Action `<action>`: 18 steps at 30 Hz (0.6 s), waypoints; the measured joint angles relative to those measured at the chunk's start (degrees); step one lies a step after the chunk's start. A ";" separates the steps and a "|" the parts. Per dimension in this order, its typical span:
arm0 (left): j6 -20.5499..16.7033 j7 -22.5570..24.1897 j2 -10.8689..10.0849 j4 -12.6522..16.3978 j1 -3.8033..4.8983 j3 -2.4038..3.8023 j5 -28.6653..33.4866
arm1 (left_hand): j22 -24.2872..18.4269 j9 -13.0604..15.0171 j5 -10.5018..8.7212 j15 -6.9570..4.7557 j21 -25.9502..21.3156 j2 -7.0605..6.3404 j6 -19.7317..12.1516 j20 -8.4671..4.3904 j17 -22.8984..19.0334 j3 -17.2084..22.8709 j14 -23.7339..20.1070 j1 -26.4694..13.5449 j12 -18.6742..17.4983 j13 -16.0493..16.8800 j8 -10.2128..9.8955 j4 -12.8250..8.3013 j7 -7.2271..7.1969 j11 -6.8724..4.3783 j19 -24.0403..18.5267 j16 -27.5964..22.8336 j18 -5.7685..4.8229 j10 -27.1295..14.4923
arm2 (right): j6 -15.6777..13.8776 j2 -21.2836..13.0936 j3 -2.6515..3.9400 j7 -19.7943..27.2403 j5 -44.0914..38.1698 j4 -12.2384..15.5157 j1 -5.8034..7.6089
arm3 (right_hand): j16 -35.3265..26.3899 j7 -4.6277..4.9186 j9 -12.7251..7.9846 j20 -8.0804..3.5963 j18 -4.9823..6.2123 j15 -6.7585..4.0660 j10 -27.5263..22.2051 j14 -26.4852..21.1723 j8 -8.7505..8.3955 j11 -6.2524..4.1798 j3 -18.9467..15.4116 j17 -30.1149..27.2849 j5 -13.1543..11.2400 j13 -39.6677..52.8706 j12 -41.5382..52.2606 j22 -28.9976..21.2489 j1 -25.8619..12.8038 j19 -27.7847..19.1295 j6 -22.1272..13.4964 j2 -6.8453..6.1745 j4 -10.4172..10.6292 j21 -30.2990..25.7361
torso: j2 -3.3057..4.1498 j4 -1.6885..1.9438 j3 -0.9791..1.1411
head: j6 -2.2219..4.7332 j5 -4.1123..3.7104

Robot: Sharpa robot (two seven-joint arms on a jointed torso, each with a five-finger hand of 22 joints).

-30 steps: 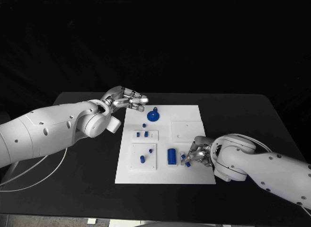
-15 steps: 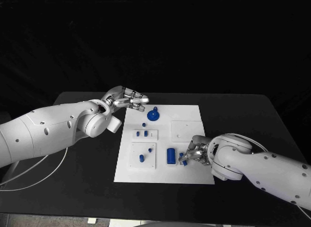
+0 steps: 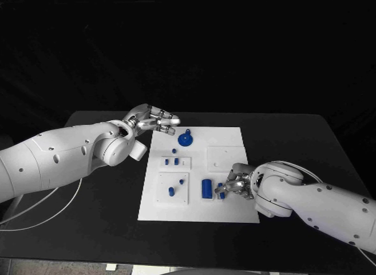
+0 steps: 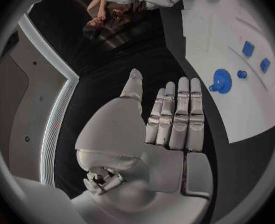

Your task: Assemble the parts on the task board

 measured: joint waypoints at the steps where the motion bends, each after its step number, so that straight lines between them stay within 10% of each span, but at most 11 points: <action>1: 0.01 -0.01 0.00 0.00 0.00 0.00 0.00 | 0.00 0.00 0.00 0.00 0.00 0.00 0.00 0.00 0.00 0.00 0.00 0.00 0.00 0.00 0.00 0.00 0.00 0.00 0.00 0.00 0.00 0.00 | 0.01 0.01 0.00 0.00 -0.01 -0.03 0.00 | 0.00 0.14 0.00 0.00 0.00 0.00 0.00 0.00 0.00 0.00 0.30 0.00 -1.37 0.00 0.00 0.00 -0.11 0.00 0.16 -0.64 1.13 0.00 | 0.00 0.00 0.00 | 0.00 0.00; 8: 0.03 -0.07 0.05 -0.02 0.00 0.00 -0.03 | -0.09 0.00 0.00 0.20 0.32 0.00 0.00 0.00 0.00 0.00 -0.20 0.00 0.00 0.00 0.00 0.00 0.00 0.00 0.00 0.00 0.00 0.00 | 0.11 0.03 0.01 0.13 -0.04 -0.08 0.01 | 0.00 0.28 0.09 0.00 0.00 0.00 0.00 0.00 0.00 0.00 1.21 0.00 -3.62 -0.09 0.00 0.00 2.76 0.00 0.43 -4.63 7.77 0.00 | 0.00 -0.01 0.02 | -0.06 0.08; 18: 0.06 -0.14 0.10 -0.03 0.00 0.00 -0.09 | -0.08 0.00 0.00 0.21 0.32 0.00 0.00 0.00 0.00 0.00 -0.20 0.00 0.00 0.00 0.00 0.00 0.00 0.00 0.00 0.00 0.00 0.00 | 0.21 -0.11 -0.01 0.42 0.03 0.02 0.01 | 0.00 0.29 0.10 0.00 0.00 0.01 -0.01 0.00 -0.01 0.01 1.08 0.00 -3.77 -0.09 0.00 -0.01 3.18 0.00 0.42 -5.04 7.92 0.00 | 0.00 -0.02 0.03 | -0.21 0.13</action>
